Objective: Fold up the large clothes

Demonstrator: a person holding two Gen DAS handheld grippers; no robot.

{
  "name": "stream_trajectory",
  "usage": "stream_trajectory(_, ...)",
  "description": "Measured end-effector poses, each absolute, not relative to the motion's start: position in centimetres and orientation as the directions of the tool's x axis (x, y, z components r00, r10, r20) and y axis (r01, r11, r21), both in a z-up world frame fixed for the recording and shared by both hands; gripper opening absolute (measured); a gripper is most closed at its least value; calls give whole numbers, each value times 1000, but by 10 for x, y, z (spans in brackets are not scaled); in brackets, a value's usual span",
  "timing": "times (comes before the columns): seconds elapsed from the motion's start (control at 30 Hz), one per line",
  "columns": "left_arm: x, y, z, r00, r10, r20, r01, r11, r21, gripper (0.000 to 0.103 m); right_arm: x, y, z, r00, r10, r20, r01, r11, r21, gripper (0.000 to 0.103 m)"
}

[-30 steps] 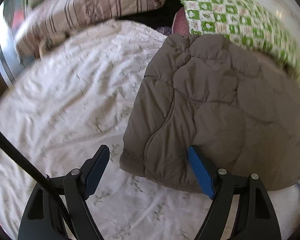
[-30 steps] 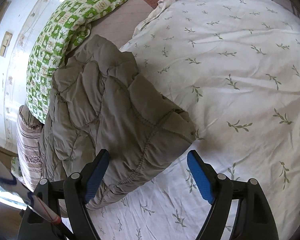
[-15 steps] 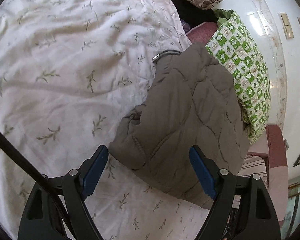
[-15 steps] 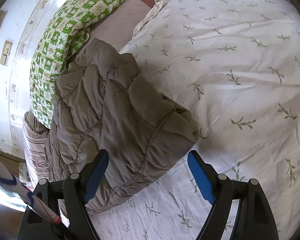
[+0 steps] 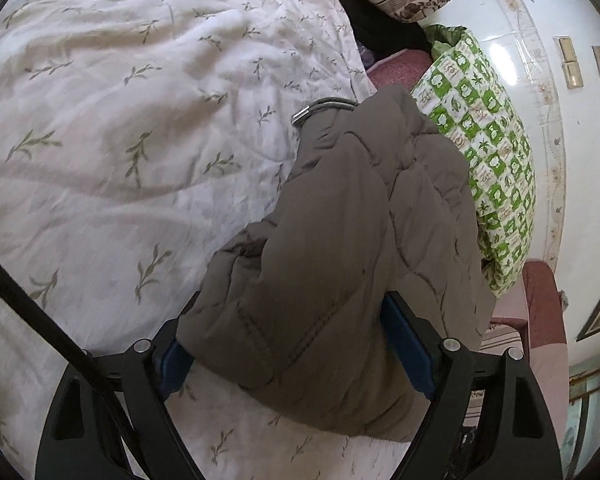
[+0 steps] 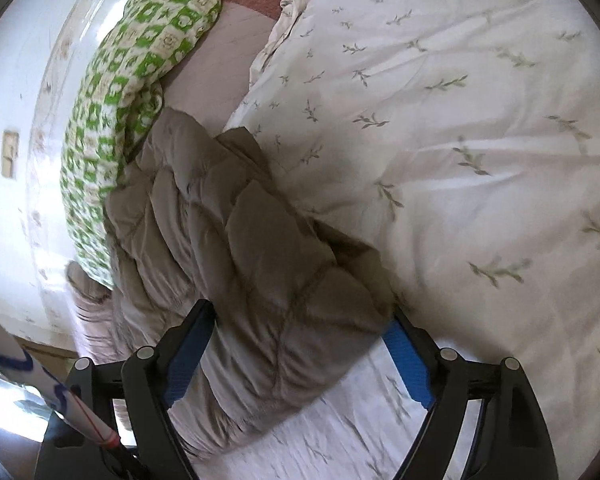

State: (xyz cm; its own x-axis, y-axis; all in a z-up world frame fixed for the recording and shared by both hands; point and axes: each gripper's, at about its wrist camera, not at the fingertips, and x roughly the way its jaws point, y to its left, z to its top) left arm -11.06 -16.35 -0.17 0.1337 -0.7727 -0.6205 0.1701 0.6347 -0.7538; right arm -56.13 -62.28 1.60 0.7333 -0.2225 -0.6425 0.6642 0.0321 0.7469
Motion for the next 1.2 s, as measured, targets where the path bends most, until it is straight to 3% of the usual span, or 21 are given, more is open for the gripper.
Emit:
stream_trajectory(0.1, -107, -168, -1, 148, -769, -621, 190, 639, -746, 86, -554, -628, 17, 741, -222, -633, 658, 55, 751, 89)
stream_trajectory(0.13, -107, -169, 0, 157, -765, -624, 202, 643, -738, 86, -549, -628, 18, 741, -212, -637, 663, 84, 744, 79)
stream_trajectory(0.23, -112, -179, 12, 214, -720, -660, 304, 691, -656, 67, -542, -624, 26, 704, -229, -672, 707, 141, 693, 52)
stream_trajectory(0.3, -121, -187, 28, 285, -676, -680, 381, 731, -566, 51, -537, -621, 38, 678, -251, -691, 734, 194, 650, 42)
stream_trajectory(0.33, -128, -191, 37, 329, -649, -687, 423, 751, -507, 48, -530, -615, 50, 640, -285, -713, 768, 252, 589, 39)
stream_trajectory(0.47, -158, -207, 67, 494, -556, -668, 534, 801, -272, 41, -500, -584, 88, 509, -451, -733, 845, 426, 324, 35)
stream_trajectory(0.7, -162, -201, 87, 523, -577, -628, 561, 787, -255, 39, -485, -557, 124, 486, -561, -670, 835, 525, 166, 33)
stream_trajectory(1.2, -206, -163, 128, 501, -612, -612, 595, 757, -270, 38, -528, -508, 173, 566, -533, -629, 782, 588, 206, 32)
